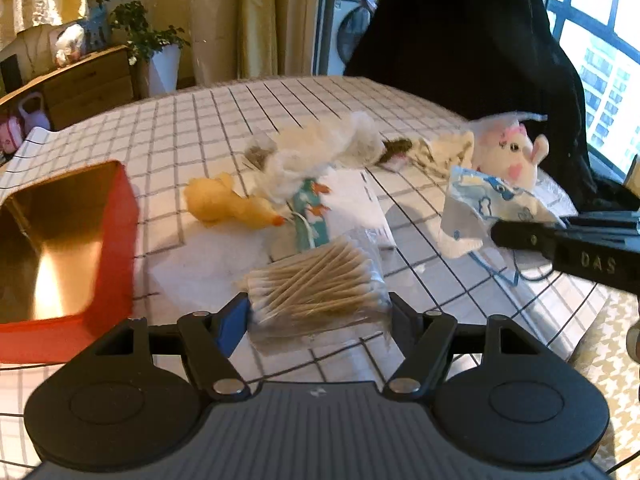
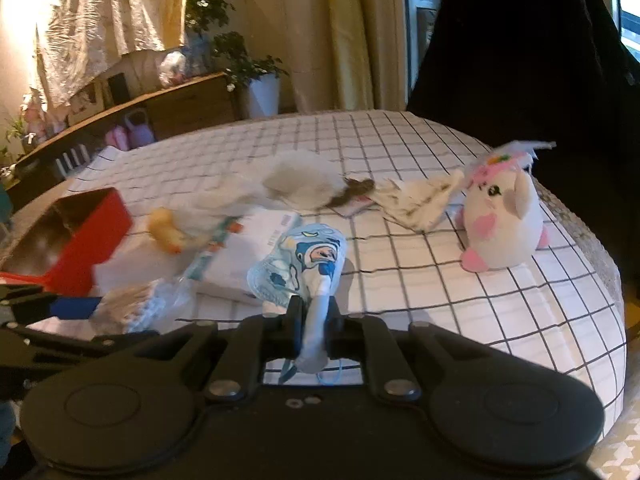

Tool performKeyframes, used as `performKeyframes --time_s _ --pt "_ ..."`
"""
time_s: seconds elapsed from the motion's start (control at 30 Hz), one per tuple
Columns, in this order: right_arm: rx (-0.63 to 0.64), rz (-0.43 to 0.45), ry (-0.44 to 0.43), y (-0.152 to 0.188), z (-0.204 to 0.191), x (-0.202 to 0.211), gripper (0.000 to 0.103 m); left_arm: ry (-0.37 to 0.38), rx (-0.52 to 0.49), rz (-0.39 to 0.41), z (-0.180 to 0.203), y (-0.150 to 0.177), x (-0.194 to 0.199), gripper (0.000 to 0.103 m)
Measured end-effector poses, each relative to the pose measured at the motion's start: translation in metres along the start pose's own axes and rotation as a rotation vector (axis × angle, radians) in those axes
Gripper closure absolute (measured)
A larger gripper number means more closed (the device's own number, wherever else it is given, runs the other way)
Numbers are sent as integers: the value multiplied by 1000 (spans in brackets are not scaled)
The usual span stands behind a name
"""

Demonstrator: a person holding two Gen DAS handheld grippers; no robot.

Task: Organize soft objects
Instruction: 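Grasp the cotton swab bag with the left gripper while the right gripper grasps the blue diaper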

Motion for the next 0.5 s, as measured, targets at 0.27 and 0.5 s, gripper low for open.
performKeyframes --time_s 0.27,0.5 --pt "57 44 -69 -30 -46 24 94 0 -4 64 -32 -25 42 31" --pt "109 67 -133 -57 -91 27 94 -30 44 106 -76 -44 68 31"
Point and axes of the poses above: each gripper's, at about its wrist camera, not at the fingertips, and x roughly against the way its jaws point, z to its right, y to its underside, the point moved 5 cm from there along -x, roughly the way its jaws point, and after that the axes turned 12 degrees about x, right-handed, at the moved point
